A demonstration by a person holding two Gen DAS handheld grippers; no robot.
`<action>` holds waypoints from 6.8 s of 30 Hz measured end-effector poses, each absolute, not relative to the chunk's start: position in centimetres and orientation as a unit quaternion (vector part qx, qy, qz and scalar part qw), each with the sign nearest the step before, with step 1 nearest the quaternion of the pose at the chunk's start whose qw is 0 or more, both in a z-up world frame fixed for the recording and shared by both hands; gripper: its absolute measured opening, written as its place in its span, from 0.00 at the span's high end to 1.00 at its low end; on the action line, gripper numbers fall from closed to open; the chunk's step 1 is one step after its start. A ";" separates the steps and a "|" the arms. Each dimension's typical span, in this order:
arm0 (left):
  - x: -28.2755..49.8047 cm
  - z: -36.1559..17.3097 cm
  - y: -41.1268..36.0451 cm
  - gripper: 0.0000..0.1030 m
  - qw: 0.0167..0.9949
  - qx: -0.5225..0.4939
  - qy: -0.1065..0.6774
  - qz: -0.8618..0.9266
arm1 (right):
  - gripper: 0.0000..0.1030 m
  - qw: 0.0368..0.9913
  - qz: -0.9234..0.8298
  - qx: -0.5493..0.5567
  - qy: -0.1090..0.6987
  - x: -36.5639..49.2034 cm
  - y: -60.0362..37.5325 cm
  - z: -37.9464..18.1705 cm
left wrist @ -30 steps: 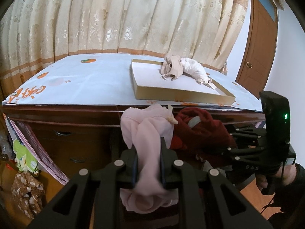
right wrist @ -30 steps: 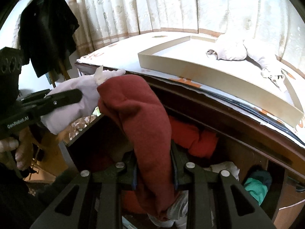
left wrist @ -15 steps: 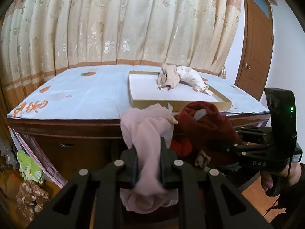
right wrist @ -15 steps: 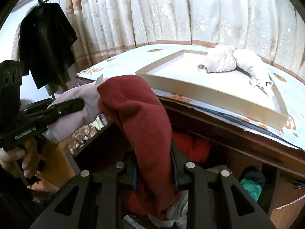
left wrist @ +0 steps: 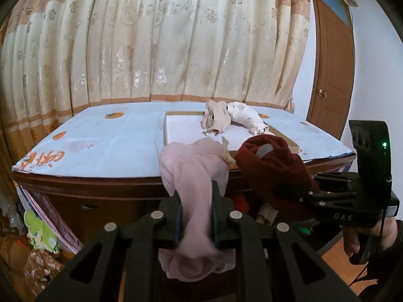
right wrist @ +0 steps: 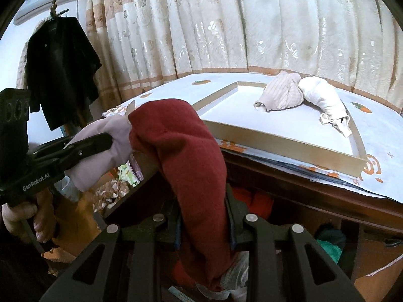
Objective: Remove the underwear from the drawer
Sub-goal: 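Lift the red underwear out of the drawer with the right tool, then carry the pink and red underwear in both tools over the tray, then lower both held pieces into the tray and open both tools, then withdraw both open tools from the tray and lower them into the drawer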
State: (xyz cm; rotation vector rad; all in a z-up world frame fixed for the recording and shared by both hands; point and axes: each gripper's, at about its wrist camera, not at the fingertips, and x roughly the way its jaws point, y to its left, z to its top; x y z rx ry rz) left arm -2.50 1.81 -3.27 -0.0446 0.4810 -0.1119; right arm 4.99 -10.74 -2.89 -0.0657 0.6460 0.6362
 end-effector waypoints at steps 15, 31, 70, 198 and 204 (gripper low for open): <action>-1.7 -0.7 1.5 0.85 0.977 0.000 0.204 -0.055 | 0.72 0.911 0.291 -0.018 0.292 5.3 -11.1 -1.3; 0.0 0.6 0.6 0.85 0.980 0.016 0.189 -0.059 | 0.72 0.921 0.277 -0.007 0.272 5.7 -12.0 0.0; 6.9 2.8 0.2 0.85 0.982 0.046 0.175 -0.053 | 0.72 0.931 0.262 -0.017 0.253 10.8 -11.9 3.2; 11.4 -1.7 -1.1 0.46 0.952 0.095 0.267 -0.118 | 0.23 0.894 0.266 0.021 0.361 17.0 -14.3 3.3; 7.2 -5.3 -2.4 0.44 0.938 0.151 0.283 -0.133 | 0.23 0.897 0.259 -0.008 0.357 13.5 -15.9 0.5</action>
